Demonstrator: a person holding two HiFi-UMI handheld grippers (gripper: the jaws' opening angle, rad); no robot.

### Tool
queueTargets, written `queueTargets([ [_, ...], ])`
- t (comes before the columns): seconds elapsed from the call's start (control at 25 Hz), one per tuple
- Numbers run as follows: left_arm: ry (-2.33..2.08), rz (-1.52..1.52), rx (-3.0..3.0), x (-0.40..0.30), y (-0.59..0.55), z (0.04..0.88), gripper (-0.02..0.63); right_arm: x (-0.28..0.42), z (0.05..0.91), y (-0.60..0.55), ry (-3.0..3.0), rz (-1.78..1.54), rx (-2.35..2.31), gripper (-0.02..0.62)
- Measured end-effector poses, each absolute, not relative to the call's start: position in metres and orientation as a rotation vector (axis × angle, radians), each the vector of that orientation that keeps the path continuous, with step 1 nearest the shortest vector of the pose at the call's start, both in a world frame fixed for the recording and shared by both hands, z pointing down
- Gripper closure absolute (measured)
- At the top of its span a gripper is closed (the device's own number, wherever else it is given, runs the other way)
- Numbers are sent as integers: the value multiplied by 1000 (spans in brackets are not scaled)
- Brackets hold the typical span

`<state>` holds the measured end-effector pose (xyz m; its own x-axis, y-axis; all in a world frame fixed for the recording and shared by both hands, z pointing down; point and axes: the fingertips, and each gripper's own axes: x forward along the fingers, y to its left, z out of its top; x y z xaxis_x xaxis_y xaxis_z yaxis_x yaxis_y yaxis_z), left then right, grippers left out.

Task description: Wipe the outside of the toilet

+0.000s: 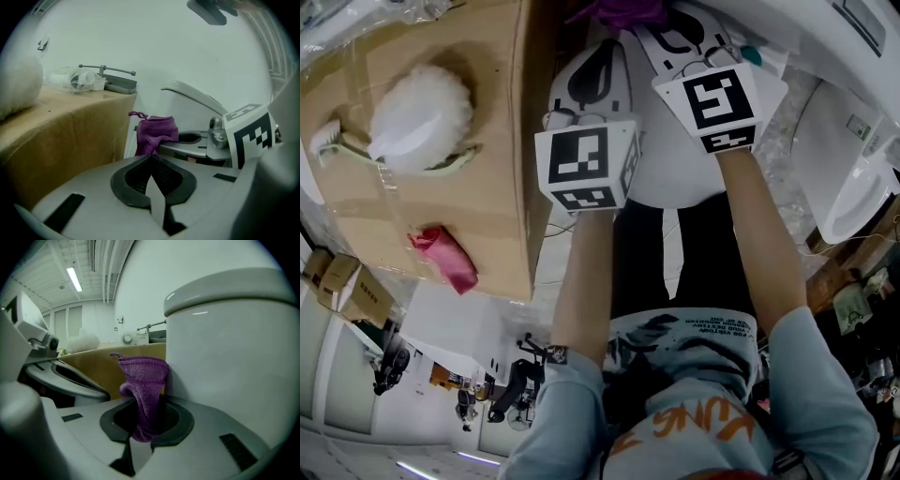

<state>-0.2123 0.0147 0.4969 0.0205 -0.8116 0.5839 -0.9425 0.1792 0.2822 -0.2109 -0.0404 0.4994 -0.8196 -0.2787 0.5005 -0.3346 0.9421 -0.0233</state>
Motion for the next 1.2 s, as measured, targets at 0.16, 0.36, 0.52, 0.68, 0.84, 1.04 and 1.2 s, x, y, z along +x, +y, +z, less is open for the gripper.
queueTargets([
  [0.16,-1798,269,1654,-210,10,504,581,-207,508,-49,-2574,152,455,520],
  [0.36,-1775,281,1660,-202,6,506,581,-187,511,-54,-2558,197,503,522],
  [0.52,-1762,289,1684,-192,-1,504,581,-170,509,-59,-2554,225,555,520],
  [0.68,-1747,299,1702,-180,-5,502,581,-155,504,-62,-2554,240,594,520],
  [0.84,-1728,306,1726,-165,-12,501,581,-139,498,-66,-2555,246,629,520],
  [1.04,-1708,308,1753,-146,-20,498,581,-117,494,-69,-2552,250,666,520],
  [1.2,-1687,319,1780,-130,-24,496,581,-100,491,-72,-2550,256,700,520],
])
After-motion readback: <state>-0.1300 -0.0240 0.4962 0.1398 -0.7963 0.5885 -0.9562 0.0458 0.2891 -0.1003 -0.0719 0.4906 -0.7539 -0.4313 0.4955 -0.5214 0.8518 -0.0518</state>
